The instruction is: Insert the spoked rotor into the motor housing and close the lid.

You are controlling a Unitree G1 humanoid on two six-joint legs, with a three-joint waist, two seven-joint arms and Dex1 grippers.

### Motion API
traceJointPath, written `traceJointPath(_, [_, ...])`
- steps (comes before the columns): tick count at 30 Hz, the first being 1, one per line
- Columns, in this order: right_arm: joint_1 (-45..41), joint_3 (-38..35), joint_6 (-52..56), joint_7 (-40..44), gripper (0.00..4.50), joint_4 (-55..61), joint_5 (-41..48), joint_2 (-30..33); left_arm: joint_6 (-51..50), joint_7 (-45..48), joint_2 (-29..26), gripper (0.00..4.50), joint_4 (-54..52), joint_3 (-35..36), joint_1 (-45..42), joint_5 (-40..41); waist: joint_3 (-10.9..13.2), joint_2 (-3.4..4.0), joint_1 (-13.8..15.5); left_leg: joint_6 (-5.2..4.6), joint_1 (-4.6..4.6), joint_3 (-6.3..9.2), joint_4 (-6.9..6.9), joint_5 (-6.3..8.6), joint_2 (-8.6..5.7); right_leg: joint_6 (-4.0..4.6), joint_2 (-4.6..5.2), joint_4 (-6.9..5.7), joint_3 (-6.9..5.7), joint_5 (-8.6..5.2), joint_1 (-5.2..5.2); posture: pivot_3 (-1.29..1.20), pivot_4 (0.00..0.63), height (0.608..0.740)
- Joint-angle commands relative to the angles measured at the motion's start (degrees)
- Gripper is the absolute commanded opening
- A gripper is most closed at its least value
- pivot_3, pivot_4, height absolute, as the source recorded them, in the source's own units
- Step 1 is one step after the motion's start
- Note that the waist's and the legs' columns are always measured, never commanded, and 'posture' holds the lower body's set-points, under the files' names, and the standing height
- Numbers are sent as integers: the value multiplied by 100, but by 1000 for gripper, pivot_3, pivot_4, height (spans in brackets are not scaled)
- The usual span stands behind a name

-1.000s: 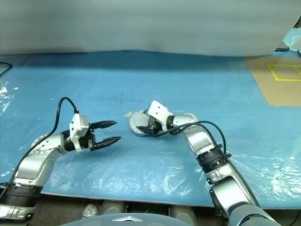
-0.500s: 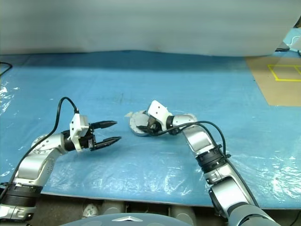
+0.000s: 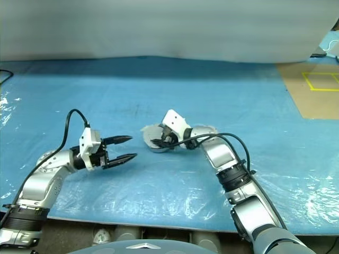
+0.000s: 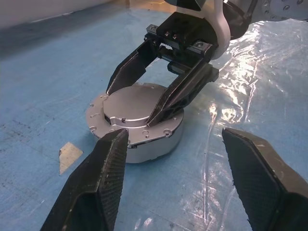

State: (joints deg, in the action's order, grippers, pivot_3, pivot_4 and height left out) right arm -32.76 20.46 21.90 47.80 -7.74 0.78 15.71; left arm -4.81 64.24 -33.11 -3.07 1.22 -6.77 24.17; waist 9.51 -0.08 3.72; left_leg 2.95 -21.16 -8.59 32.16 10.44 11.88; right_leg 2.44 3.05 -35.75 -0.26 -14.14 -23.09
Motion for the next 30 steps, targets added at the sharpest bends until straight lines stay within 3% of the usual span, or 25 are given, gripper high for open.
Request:
traceJointPath(1, [36, 156, -359, -75, 2941, -323, -279, 119, 93, 18, 5, 3271, -74, 19, -66, 27, 0, 0, -2, 0, 3, 0, 0, 0, 0, 0, 0, -1, 1, 0, 2, 0, 150, 740])
traceJointPath(17, [-182, -350, 160, 231, 2941, -137, 474, 88, 102, 74, -12, 3271, -13, 8, -128, 23, 0, 0, 22, -1, 8, 0, 3, 0, -1, 0, 2, -1, -1, 0, 12, 0, 150, 740])
traceJointPath(30, [41, 9, -181, 125, 2941, -321, 19, 243, 111, 81, -2, 3271, 0, -1, -111, 24, 0, 0, 18, 0, 3, 0, 0, 0, -1, 0, 2, 3, 0, 0, 7, 0, 150, 740])
